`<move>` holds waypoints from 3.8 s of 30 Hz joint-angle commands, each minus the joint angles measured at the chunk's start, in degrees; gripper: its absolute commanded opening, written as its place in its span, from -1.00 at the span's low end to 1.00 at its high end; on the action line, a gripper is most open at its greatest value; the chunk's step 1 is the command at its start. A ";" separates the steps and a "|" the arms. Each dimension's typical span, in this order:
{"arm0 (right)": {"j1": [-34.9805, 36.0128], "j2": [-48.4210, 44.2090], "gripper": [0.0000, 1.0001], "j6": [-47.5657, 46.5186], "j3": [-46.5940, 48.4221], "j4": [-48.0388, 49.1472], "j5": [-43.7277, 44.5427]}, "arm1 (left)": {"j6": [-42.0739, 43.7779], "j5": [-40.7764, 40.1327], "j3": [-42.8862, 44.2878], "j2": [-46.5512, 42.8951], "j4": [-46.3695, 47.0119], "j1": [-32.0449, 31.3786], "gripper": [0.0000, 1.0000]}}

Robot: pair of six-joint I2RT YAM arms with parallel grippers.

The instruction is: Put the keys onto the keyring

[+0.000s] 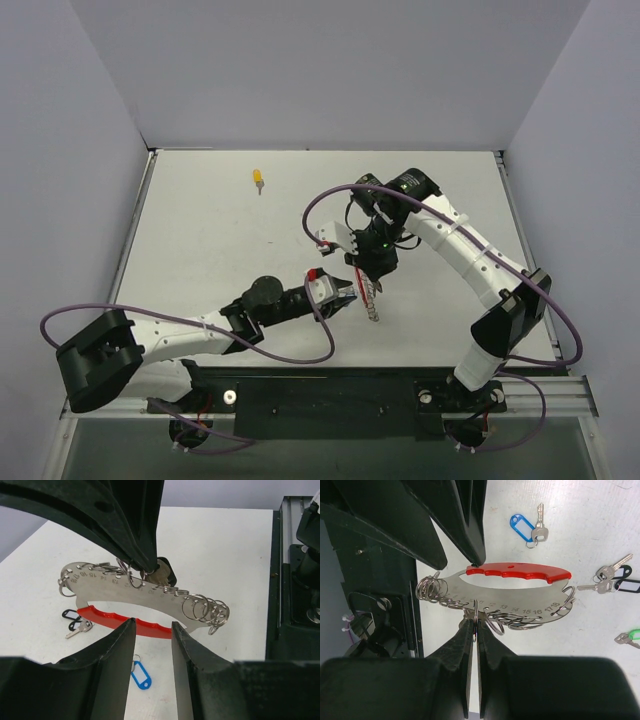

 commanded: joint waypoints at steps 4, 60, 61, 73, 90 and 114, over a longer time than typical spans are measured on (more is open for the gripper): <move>0.18 0.34 -1.00 -0.93 0.08 -7.81 -1.05 | 0.20 -5.46 2.31 2.65 12.27 -1.36 -0.12; -0.96 0.43 -0.98 -1.46 0.34 -9.04 -7.81 | -7.00 -5.20 2.05 6.61 20.98 -2.06 -1.00; -1.92 0.52 -0.91 -1.46 0.43 -9.30 -8.95 | -8.83 -6.51 1.70 6.00 21.16 -1.98 -1.00; -10.55 -3.52 -0.14 -10.52 -1.24 -14.67 -29.96 | -23.52 -10.92 -9.73 2.74 43.03 1.28 -1.00; -10.99 -1.50 -0.37 -9.81 -5.19 -10.63 -39.20 | -28.54 -9.69 -9.47 3.27 51.13 3.56 -1.00; -11.60 0.17 -0.35 -4.37 -3.88 -4.12 -35.07 | -28.10 -4.24 -4.64 4.50 49.28 3.83 -1.00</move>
